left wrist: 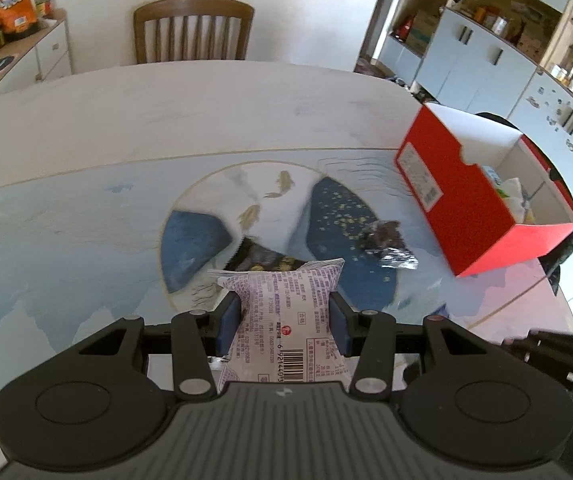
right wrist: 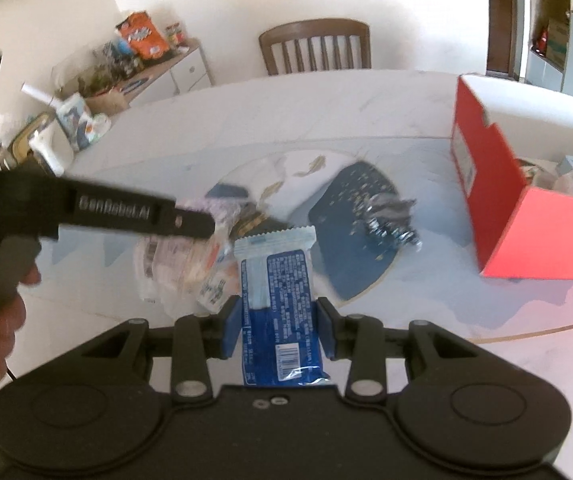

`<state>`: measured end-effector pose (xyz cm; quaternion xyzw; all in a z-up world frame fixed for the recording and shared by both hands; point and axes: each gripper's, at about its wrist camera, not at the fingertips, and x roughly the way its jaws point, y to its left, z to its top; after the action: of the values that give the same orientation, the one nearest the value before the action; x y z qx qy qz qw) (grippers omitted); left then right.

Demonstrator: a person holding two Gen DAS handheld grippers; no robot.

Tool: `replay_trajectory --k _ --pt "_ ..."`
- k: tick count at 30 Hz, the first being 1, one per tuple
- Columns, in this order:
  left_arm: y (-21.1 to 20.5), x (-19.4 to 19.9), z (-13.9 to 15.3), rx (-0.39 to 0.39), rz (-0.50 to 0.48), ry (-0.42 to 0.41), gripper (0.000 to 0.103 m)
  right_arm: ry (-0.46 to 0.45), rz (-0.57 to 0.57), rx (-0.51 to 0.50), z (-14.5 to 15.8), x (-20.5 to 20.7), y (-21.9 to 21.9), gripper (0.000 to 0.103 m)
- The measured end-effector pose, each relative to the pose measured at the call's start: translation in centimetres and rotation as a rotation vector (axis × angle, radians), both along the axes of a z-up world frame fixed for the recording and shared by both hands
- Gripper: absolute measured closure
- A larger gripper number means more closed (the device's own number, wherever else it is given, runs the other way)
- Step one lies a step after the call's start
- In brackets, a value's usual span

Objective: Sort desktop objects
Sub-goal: 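Carry the white snack bag and blue bar with both grippers over the red shoebox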

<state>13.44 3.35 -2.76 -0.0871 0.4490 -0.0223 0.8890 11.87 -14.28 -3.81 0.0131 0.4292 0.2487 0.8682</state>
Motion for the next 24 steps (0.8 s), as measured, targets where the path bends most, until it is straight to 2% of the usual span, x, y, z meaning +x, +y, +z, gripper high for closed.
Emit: replay_trajectory --k 13,24 --pt "-4.6 0.7 2.7 -0.013 -0.102 -0.022 0.057 -0.005 -0.077 0.029 3.0 1.9 -5.7 0.065" --pt "-9.1 2.7 5.0 -0.017 -0.177 -0.079 0.057 -0.057 -0.12 0.033 5.1 4.2 -11.2 0.065"
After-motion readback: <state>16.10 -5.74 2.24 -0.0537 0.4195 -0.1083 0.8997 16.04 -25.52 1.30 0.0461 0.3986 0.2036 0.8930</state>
